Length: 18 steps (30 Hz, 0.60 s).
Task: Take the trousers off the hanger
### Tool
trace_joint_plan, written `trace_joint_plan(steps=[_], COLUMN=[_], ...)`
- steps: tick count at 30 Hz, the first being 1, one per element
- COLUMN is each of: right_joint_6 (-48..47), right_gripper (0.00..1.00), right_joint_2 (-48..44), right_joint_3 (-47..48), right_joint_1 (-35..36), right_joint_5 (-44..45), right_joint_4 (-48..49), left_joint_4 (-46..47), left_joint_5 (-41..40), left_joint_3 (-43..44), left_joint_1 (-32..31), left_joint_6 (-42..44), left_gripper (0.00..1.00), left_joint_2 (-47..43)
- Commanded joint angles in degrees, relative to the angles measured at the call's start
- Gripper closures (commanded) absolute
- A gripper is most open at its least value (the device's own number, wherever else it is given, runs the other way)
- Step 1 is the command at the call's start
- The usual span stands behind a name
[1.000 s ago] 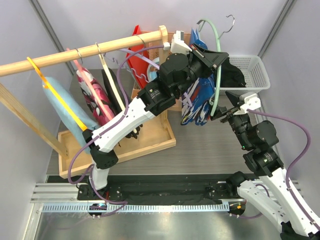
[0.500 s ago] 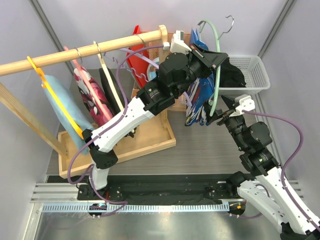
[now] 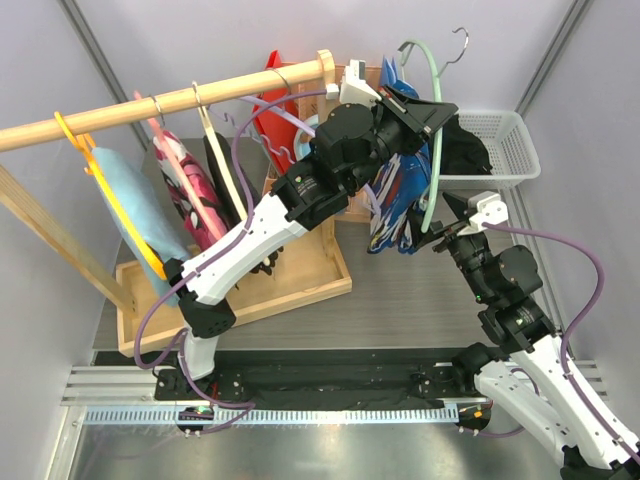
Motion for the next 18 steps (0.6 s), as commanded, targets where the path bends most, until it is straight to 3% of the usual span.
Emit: trace_joint_plan(steps=[1, 8, 14, 18], right_joint_6=[-1.99, -2.78, -2.96, -3.13], right_gripper=[0.16, 0.23, 0.49, 0.65], right_joint_2=[1.89, 4.44, 3.40, 2.25], right_joint_3=[1.69, 0.91, 2.13, 5.03], right_joint_1=[-0.17, -0.08, -0.08, -0.17], right_joint_5=[3.79, 5.81, 6.52, 5.20], right_joint_4=[3.00, 13.53, 17.59, 13.83], left_joint_4=[8.83, 8.66, 7.69, 7.69], left_joint_5=[-0.74, -0.12, -0.56, -0.74], left_joint_3=[3.92, 3.31, 2.35, 0.50], left_joint_1=[2.80, 2.80, 2.80, 2.88], left_joint_6=[-3.85, -4.82, -3.86, -3.51], left_gripper=[0.99, 0.99, 1.00, 1.00], left_joint_2=[-4.63, -4.81, -5.59, -6.56])
